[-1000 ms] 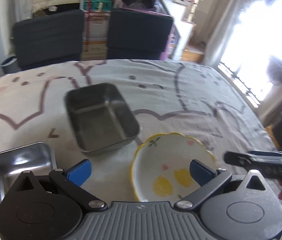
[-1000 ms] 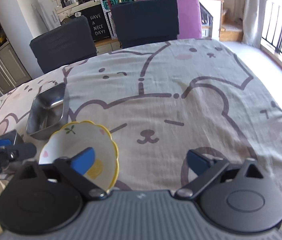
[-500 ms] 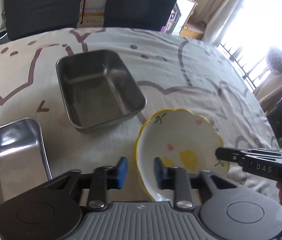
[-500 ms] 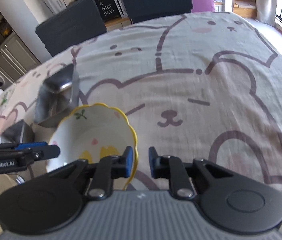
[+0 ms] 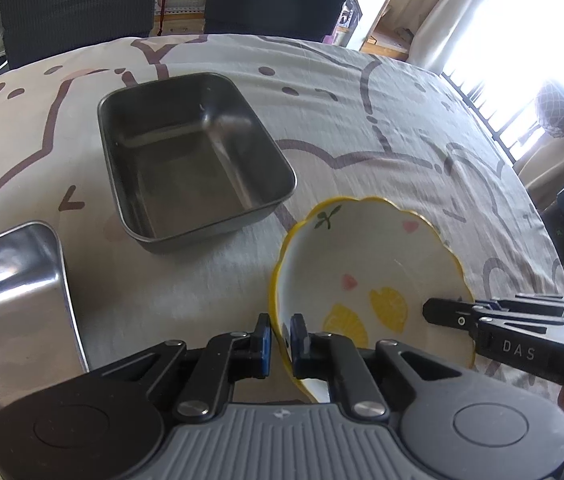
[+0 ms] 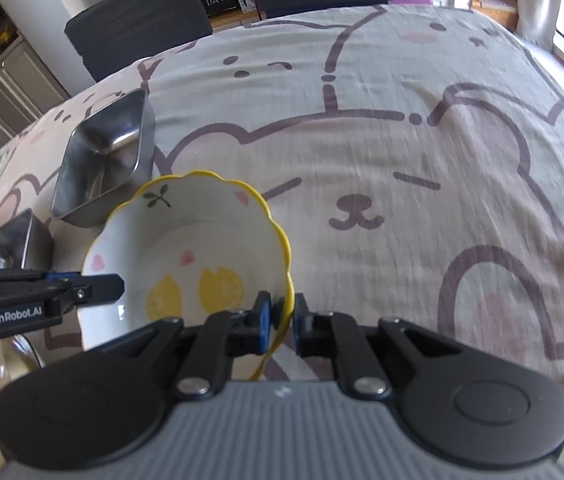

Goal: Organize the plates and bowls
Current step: 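Lift and carry the floral bowl with both grippers over the cream bowl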

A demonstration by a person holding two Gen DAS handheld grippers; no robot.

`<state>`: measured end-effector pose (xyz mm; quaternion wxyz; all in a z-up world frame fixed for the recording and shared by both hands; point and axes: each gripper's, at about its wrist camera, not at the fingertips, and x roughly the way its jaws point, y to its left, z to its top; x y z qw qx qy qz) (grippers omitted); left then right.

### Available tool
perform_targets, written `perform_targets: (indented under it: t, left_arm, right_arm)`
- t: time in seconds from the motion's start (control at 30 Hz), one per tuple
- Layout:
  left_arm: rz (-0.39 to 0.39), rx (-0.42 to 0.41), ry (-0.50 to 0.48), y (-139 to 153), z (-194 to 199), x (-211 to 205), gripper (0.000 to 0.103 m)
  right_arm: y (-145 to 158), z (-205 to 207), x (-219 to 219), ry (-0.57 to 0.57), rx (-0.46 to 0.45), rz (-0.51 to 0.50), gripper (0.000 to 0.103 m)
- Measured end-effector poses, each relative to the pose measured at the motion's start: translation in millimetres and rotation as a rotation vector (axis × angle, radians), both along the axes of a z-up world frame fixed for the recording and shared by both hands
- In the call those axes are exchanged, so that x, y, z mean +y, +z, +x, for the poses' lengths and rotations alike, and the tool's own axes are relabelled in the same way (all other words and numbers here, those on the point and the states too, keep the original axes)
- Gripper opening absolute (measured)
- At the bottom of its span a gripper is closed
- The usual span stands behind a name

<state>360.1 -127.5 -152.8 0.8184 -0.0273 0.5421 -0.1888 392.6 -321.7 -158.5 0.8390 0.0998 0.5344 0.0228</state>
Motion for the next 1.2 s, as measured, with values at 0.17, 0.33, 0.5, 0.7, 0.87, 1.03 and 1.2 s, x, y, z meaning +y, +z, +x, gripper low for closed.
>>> perform_targets:
  t: [0.17,0.33,0.5,0.7,0.87,1.03,1.2]
  left_arm:
    - [-0.014,0.002,0.006,-3,0,1,0.012]
    - [0.014,-0.019,-0.005,0,-3,-2,0.01]
    - [-0.01,-0.068,0.016,13,-6,4,0.009]
    - [-0.06,-0.143,0.035,44,-19,16,0.009]
    - [-0.091,-0.192,0.055,69,-38,35,0.009]
    - [-0.097,-0.239,0.079,90,-59,61,0.009]
    - [-0.097,-0.266,0.114,104,-82,88,0.009]
  right_arm:
    - [-2,0,1,0.015,-0.02,-0.007,0.016]
    - [0,0,1,0.011,-0.01,-0.012,0.015]
    - [6,-5,0,0.019,-0.017,0.004,0.014]
    - [33,-18,0,-0.001,-0.1,0.045,0.013]
    - [57,-35,6,0.0,-0.164,0.087,0.012]
    - [77,-51,20,0.021,-0.219,0.127,0.012]
    - [90,-65,42,0.057,-0.255,0.153,0.012]
